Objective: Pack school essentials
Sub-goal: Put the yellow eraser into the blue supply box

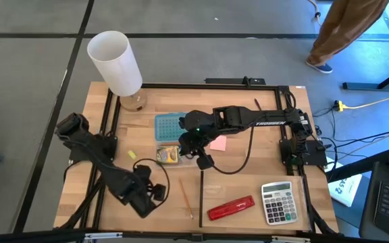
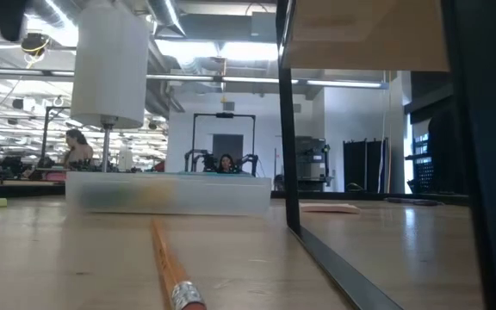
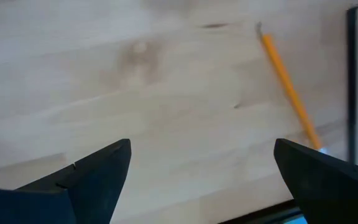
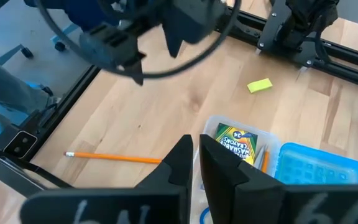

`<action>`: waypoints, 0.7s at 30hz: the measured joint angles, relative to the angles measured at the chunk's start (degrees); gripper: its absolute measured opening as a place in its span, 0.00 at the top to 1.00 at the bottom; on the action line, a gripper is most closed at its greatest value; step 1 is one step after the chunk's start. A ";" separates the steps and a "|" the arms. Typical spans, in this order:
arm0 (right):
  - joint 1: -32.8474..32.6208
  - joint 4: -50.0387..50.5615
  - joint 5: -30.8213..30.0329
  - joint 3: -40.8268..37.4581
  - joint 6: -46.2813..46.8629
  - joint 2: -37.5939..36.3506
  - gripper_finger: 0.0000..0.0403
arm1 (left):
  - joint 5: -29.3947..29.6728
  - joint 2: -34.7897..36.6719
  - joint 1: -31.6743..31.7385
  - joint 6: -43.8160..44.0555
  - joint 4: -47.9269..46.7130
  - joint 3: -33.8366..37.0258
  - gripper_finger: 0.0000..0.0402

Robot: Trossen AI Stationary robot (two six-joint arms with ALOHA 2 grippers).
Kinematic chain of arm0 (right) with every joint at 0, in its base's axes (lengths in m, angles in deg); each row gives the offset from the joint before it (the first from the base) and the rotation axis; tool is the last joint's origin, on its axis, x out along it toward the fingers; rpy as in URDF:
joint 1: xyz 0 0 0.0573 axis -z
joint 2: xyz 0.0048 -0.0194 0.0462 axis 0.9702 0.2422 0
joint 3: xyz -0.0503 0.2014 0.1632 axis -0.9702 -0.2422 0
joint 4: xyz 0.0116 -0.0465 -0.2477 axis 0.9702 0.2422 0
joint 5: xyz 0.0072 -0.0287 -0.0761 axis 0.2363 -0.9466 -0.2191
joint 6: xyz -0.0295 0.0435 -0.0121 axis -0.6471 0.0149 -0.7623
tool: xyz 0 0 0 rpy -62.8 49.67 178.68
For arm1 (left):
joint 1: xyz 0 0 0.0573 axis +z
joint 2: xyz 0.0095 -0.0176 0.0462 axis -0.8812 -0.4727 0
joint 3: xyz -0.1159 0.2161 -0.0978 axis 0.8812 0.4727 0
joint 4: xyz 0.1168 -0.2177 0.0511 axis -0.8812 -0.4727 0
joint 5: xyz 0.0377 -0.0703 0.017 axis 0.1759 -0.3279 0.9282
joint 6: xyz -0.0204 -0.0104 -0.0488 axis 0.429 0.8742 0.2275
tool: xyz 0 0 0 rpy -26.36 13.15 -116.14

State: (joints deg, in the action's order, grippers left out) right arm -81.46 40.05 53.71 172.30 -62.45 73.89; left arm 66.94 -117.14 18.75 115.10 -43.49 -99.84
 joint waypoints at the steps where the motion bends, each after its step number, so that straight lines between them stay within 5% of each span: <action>1: 0.02 0.00 -0.02 0.00 -0.01 0.00 0.92 | 0.06 0.00 -0.75 -0.26 -0.41 0.00 0.03; 18: 0.01 0.05 0.00 0.00 0.25 0.00 0.92 | 2.93 3.04 -8.67 -21.95 -2.24 0.00 0.03; 21: -0.33 0.04 1.19 0.00 7.28 0.00 0.92 | 2.97 3.96 -8.82 -23.30 -2.27 -0.02 0.03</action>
State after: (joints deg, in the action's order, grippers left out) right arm -81.79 40.09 54.90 172.30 -55.17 73.89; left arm 69.91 -113.18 9.93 91.80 -45.76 -99.86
